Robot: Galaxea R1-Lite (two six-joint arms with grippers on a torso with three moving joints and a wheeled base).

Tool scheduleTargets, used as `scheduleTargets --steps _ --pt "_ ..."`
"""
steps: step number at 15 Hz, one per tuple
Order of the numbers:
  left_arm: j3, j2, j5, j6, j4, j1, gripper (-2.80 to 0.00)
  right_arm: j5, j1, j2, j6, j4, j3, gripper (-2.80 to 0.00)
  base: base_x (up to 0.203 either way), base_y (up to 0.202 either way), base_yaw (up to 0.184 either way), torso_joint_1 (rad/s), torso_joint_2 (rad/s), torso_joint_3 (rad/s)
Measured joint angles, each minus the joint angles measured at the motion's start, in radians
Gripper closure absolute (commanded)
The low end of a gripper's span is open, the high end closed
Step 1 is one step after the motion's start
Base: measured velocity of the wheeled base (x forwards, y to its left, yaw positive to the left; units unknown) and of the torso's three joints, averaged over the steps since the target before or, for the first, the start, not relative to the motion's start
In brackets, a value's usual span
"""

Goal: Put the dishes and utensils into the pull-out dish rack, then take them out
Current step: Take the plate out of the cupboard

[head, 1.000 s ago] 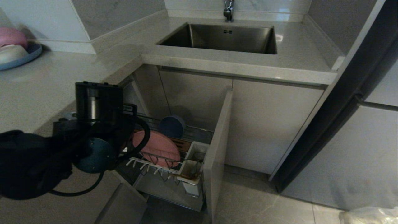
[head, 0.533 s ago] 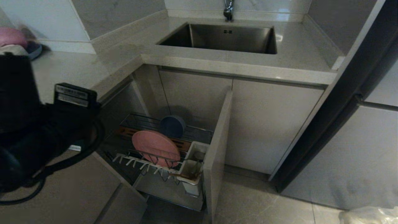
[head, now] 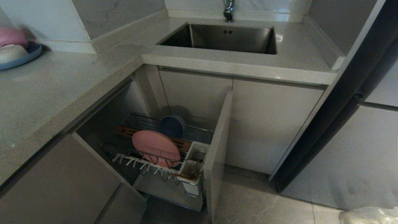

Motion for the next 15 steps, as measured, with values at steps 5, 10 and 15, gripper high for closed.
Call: scheduleTargets --steps 5,10,15 --pt "0.033 -0.372 -0.426 0.226 0.339 0.245 0.00 0.000 0.000 0.000 -0.001 0.000 0.000 0.00 0.000 0.000 0.000 0.000 0.00 0.000" --pt "0.196 -0.665 -0.622 0.489 0.611 0.332 0.00 0.000 0.000 0.000 0.000 0.000 0.000 0.00 0.000 0.000 0.000 0.000 0.00 0.000" --pt "0.675 -0.750 -0.466 0.633 0.213 0.340 0.00 0.000 0.000 0.000 0.000 0.000 0.000 0.00 0.000 0.000 0.000 0.000 0.00 0.000"
